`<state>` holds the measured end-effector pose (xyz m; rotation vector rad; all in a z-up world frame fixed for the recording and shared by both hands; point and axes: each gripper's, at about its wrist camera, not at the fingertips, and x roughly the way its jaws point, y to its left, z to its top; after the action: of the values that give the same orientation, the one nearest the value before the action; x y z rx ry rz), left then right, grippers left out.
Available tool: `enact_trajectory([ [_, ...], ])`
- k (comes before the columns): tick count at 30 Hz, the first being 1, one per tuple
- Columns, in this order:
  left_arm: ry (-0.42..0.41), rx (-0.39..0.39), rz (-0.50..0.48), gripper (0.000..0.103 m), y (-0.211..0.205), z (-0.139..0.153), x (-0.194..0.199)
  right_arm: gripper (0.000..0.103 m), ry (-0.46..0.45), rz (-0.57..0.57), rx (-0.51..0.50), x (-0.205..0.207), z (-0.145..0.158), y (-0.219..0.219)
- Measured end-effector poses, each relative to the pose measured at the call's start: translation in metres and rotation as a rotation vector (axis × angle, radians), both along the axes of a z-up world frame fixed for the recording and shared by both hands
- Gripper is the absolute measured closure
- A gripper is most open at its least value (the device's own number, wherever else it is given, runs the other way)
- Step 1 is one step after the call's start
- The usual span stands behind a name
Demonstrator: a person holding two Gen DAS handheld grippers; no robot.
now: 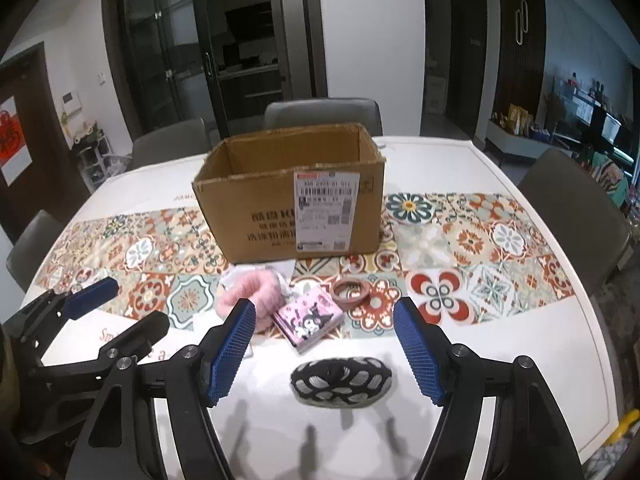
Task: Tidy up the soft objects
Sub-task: 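Move the left tool to the pink headband while the right tool approaches the black-white slipper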
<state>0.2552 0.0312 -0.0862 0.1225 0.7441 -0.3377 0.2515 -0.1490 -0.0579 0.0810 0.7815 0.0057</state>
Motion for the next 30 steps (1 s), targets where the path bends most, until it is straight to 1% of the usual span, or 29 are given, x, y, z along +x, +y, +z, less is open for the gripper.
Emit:
enact_trajectory([
  [4, 0.011, 0.017, -0.006, 0.031, 0.0, -0.01, 0.004, 0.031, 0.045, -0.001, 0.003, 0.002, -0.014, 0.002],
  [9, 0.011, 0.038, -0.02, 0.031, -0.001, -0.022, 0.011, 0.031, 0.091, -0.028, 0.022, 0.005, -0.033, -0.001],
  [16, 0.036, 0.067, -0.051, 0.031, -0.006, -0.045, 0.022, 0.031, 0.119, -0.065, 0.047, 0.006, -0.057, -0.005],
  [22, 0.054, 0.059, -0.074, 0.031, -0.009, -0.063, 0.033, 0.031, 0.134, -0.071, 0.023, 0.009, -0.073, -0.001],
  [30, 0.083, 0.069, -0.089, 0.031, -0.014, -0.085, 0.052, 0.031, 0.151, -0.078, -0.034, 0.018, -0.094, 0.002],
])
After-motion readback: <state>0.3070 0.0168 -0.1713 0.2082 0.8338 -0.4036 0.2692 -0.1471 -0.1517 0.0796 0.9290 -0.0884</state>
